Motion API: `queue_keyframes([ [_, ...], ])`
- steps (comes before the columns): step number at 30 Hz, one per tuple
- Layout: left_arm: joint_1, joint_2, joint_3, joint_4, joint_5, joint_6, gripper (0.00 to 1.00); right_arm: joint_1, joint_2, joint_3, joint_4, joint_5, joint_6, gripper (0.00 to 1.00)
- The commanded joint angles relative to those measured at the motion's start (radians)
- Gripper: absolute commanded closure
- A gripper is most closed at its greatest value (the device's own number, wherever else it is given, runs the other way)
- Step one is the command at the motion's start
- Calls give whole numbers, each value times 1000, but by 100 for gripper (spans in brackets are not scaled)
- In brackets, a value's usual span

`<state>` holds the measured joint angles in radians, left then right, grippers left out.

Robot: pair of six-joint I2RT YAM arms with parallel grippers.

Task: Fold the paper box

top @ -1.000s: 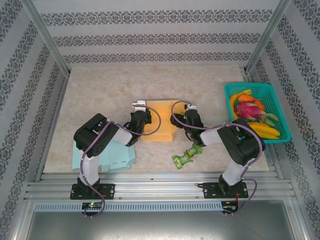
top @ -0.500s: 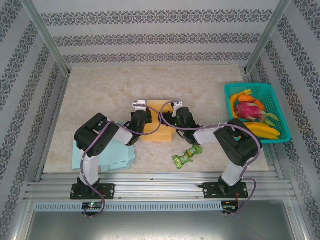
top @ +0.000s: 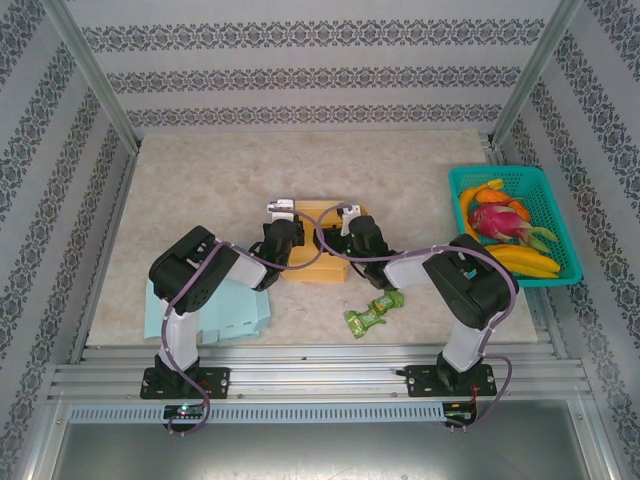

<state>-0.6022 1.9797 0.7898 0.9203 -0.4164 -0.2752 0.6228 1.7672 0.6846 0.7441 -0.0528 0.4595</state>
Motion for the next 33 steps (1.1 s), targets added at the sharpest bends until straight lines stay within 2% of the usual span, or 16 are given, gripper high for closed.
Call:
queue_keyframes([
  [1,-8,39,-4,-120,6,12,100,13,-74,-47,5,14,-35,39],
  [7,-9,39,3,-133,7,13,100,23,-243,-119,-86,17,-63,39],
  [11,-8,40,5,-136,8,15,100,33,-409,-137,-269,65,-119,38],
  [16,-8,39,10,-144,20,24,100,27,-658,-164,-492,258,-206,37],
  [19,-9,41,16,-150,37,38,100,-26,-734,-171,-586,347,-239,31],
  [22,-8,39,7,-139,67,65,100,-158,-724,-174,-626,264,-196,30],
  [25,-8,38,1,-131,98,90,100,-255,-669,-193,-593,156,-160,31],
  [28,-8,37,-1,-126,123,108,100,-273,-581,-179,-584,151,-180,31],
  [33,-8,35,-13,-109,168,136,100,-269,-440,-120,-551,43,-214,32],
])
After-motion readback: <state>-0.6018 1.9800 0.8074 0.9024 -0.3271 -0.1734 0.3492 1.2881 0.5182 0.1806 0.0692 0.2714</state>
